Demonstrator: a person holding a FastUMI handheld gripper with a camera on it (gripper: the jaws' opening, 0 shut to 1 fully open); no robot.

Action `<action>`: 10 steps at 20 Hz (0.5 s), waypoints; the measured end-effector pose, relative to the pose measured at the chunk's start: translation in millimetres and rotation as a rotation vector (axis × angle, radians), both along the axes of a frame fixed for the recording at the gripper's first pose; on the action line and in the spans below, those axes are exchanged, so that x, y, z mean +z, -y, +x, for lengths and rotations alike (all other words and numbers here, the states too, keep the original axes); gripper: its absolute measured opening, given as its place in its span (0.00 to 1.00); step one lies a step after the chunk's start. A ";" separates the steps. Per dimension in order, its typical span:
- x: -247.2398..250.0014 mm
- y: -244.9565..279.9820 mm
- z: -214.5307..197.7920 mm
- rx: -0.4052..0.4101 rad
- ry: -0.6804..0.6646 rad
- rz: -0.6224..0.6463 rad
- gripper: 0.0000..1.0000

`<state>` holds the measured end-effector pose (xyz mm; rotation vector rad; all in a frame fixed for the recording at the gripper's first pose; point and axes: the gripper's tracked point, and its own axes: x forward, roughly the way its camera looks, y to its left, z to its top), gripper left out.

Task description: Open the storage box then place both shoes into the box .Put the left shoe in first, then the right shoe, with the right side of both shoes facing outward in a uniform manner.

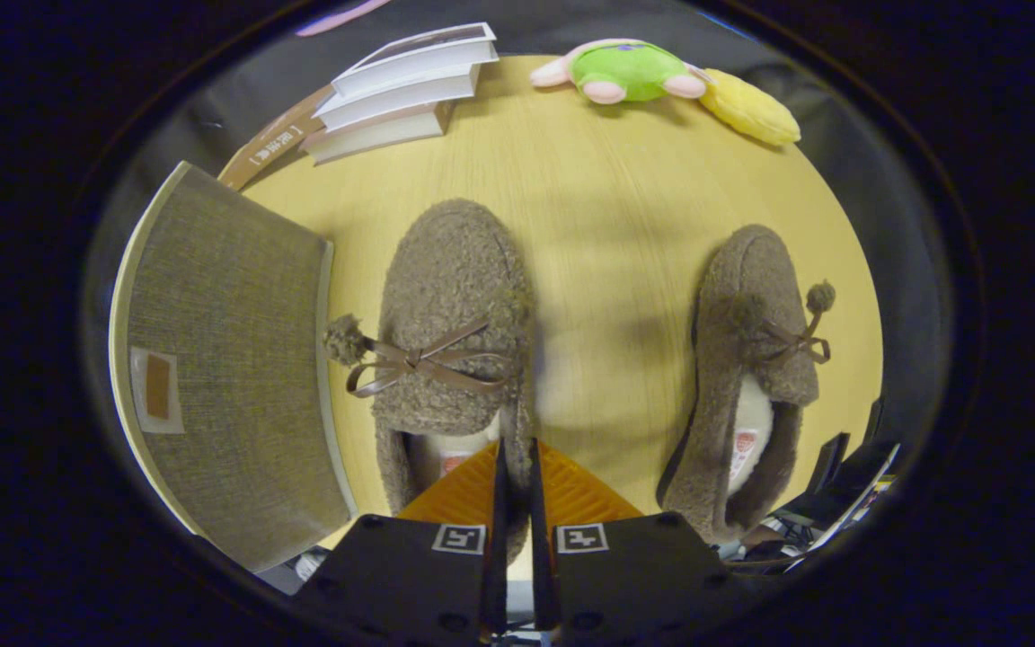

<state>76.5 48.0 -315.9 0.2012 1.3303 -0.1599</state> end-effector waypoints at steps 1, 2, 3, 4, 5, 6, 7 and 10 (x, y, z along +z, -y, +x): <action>-2.2 -0.6 -0.1 -0.022 0.000 0.005 0.15; -3.2 -1.0 0.5 -0.037 0.003 0.012 0.15; -3.8 -1.8 1.4 -0.038 0.010 0.012 0.14; -3.7 -2.0 0.5 -0.031 0.012 0.011 0.14; -3.8 -2.2 0.2 -0.032 0.013 0.006 0.14; -4.3 -2.4 -1.2 -0.038 0.006 0.004 0.14; -3.9 -2.7 -2.2 -0.036 -0.001 0.007 0.14; -3.8 -6.4 -3.0 0.005 -0.023 0.053 0.14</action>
